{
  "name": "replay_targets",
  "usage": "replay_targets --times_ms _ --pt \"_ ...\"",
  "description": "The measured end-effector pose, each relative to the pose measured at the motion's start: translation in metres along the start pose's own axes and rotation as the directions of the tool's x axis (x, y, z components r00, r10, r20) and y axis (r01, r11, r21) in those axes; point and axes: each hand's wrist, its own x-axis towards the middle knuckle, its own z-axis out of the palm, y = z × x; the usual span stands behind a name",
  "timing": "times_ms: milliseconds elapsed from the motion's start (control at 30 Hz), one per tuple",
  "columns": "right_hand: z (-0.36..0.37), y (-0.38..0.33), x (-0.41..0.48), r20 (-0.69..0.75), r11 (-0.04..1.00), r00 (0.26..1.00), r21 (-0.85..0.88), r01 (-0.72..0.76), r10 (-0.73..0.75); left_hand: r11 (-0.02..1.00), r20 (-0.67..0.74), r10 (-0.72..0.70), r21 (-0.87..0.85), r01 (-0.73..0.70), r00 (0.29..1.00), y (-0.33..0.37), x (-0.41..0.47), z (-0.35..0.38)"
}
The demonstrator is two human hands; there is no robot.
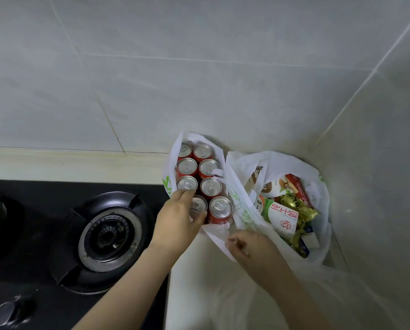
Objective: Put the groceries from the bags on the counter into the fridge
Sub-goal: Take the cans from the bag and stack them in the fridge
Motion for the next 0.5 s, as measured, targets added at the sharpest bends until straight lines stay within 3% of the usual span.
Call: replay_targets --times_ms 267,500 --pt "0.017 0.012 0.01 0.0 0.978 0.99 0.153 -0.139 0.141 0.994 -0.04 -0.086 -0.075 0.082 0.996 -0.014 -0.008 0.018" --pt "0.022 0.002 0.032 -0.179 0.933 0.959 0.324 -0.153 0.219 0.968 -0.083 -0.163 -0.206 0.143 0.983 -0.026 -0.015 0.034"
